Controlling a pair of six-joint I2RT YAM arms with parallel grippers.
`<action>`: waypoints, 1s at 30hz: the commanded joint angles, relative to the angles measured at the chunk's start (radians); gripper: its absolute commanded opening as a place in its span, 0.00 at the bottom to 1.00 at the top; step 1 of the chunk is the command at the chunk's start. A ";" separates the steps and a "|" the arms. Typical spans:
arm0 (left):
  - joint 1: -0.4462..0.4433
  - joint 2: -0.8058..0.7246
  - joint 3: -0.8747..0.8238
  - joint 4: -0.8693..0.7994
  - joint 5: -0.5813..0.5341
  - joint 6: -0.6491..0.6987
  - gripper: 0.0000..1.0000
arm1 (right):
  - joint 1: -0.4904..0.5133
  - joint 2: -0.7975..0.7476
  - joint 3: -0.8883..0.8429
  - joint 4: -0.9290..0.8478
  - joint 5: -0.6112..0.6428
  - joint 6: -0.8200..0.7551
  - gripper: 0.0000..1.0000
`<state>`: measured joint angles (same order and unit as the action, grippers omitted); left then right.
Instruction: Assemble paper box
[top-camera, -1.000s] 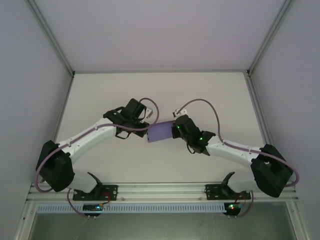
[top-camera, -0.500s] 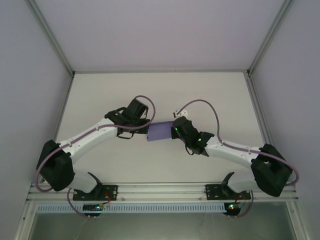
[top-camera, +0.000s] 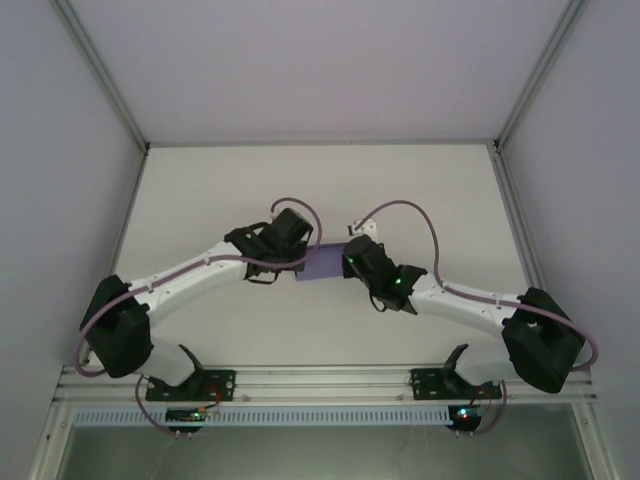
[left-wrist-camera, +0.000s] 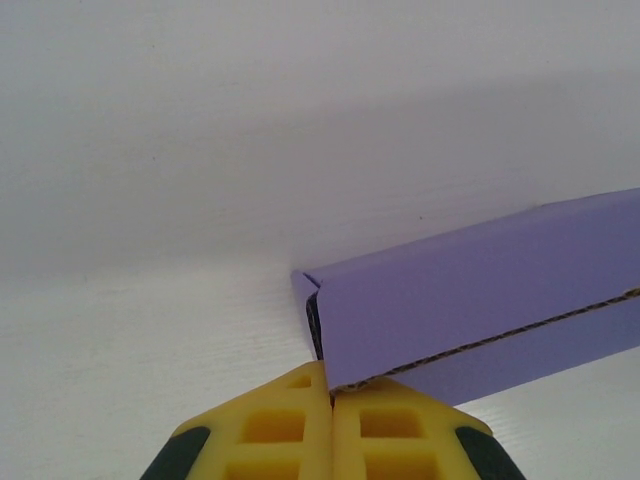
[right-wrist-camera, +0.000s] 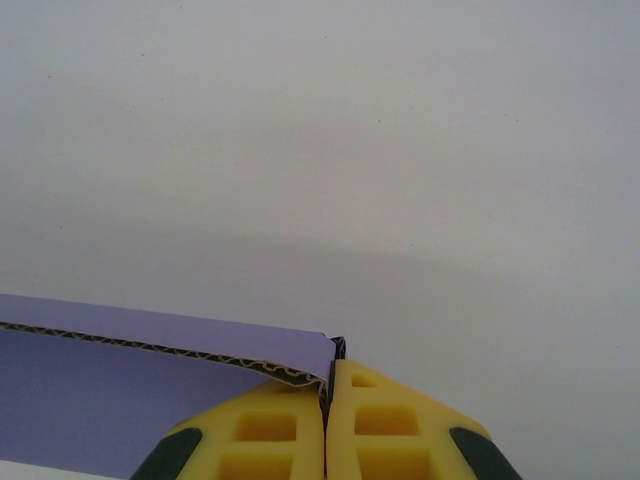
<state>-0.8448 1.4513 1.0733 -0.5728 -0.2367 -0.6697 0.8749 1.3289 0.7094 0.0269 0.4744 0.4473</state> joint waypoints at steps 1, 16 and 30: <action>-0.013 0.004 -0.108 0.007 0.067 -0.083 0.00 | 0.018 0.024 -0.053 -0.074 -0.011 0.020 0.06; -0.026 0.020 -0.140 0.031 0.034 -0.067 0.00 | -0.039 -0.100 -0.029 -0.076 -0.226 -0.100 0.48; -0.036 0.042 -0.095 0.016 0.019 -0.046 0.00 | -0.207 -0.080 0.083 -0.094 -0.350 -0.058 0.71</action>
<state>-0.8665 1.4399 0.9878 -0.4423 -0.2783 -0.7269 0.6899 1.2152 0.7586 -0.0391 0.1516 0.3660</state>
